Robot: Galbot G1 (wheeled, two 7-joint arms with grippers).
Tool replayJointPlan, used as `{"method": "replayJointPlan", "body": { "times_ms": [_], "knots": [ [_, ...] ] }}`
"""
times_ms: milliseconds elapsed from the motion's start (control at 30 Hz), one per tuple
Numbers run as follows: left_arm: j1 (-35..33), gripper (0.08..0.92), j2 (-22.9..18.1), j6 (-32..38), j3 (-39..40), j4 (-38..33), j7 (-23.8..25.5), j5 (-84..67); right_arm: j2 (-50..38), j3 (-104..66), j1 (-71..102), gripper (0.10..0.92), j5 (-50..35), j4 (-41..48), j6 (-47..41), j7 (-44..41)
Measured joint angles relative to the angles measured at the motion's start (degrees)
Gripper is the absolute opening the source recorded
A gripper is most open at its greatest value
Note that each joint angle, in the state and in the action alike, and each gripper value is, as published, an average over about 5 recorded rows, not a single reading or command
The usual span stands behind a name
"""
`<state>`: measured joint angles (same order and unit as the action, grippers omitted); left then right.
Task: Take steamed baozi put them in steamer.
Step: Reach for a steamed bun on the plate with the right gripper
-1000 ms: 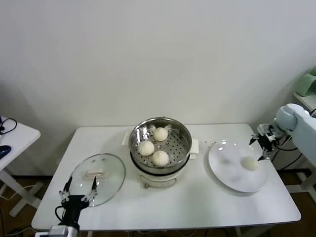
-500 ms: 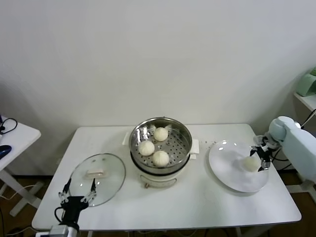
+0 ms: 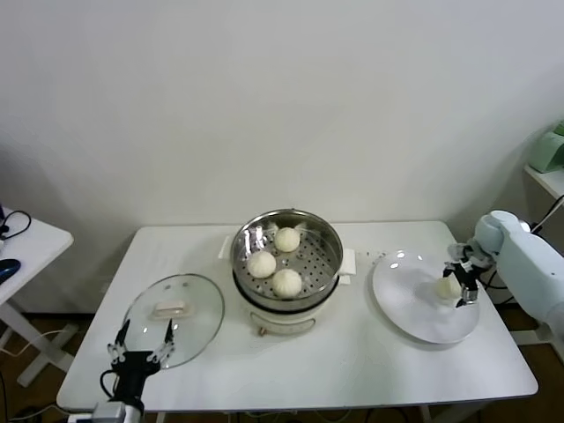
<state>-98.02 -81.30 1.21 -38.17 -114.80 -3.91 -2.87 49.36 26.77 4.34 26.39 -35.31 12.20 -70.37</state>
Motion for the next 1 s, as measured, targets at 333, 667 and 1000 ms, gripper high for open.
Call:
{"method": "replayJointPlan", "body": {
  "times_ms": [333,667,1000],
  "knots": [
    [-0.15,0.823,-0.04,0.19,0.23,0.27,0.01,0.29,0.69,-0.41,-0.68,0.823,0.15,0.93,0.16,0.0],
    [-0.3,0.823,-0.14,0.46,0.27,0.61,0.05,0.53,0.82,-0.42,-1.42,0.823,-0.03,1.39,0.26,-0.1],
    [-0.22,0.823,-0.22,0.53,0.35,0.76,0.06,0.57,0.98,-0.87,-0.84,0.814,0.27,1.93,0.19,-0.13]
  ]
}}
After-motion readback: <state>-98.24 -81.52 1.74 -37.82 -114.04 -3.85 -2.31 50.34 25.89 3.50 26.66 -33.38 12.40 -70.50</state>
